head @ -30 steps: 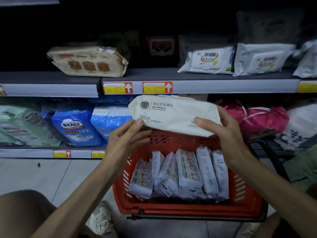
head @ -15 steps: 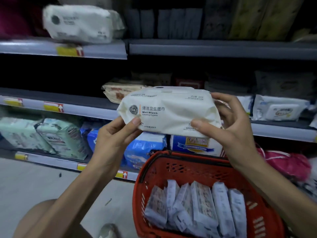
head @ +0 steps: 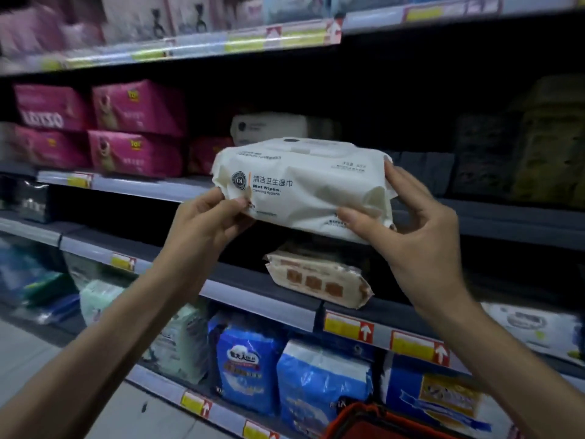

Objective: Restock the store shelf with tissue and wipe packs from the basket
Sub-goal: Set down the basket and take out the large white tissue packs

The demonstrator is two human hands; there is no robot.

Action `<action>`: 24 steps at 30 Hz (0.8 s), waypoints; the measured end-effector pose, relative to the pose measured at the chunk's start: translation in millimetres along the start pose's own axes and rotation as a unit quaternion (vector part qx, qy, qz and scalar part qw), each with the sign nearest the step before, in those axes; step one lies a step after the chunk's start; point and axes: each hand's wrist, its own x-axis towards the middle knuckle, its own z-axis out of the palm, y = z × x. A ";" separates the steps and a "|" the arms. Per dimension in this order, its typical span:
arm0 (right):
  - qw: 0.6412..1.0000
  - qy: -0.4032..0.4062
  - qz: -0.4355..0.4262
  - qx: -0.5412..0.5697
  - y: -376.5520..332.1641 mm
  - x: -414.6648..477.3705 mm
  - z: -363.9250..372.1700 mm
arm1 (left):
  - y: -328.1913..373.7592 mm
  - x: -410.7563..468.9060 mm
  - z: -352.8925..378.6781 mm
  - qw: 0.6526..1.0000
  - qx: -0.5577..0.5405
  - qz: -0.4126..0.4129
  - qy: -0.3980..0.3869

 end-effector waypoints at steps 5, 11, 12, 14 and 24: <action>0.999 -0.004 -0.042 -0.018 7.1 77.0 47.8 | 21.0 74.0 -34.8 0.996 0.077 0.049 0.019; 0.994 0.012 -0.059 -0.090 26.9 152.2 93.9 | 34.5 157.1 -58.0 0.974 0.193 0.093 0.075; 0.991 0.018 -0.057 -0.118 34.4 158.3 100.3 | 30.8 168.7 -60.3 0.966 0.224 0.094 0.087; 0.982 0.013 -0.038 -0.186 51.5 162.4 112.3 | 16.8 186.5 -65.0 0.946 0.292 0.073 0.121; 0.949 -0.047 0.108 -0.292 48.4 168.5 116.3 | 15.4 176.4 -51.2 0.893 0.409 -0.008 0.189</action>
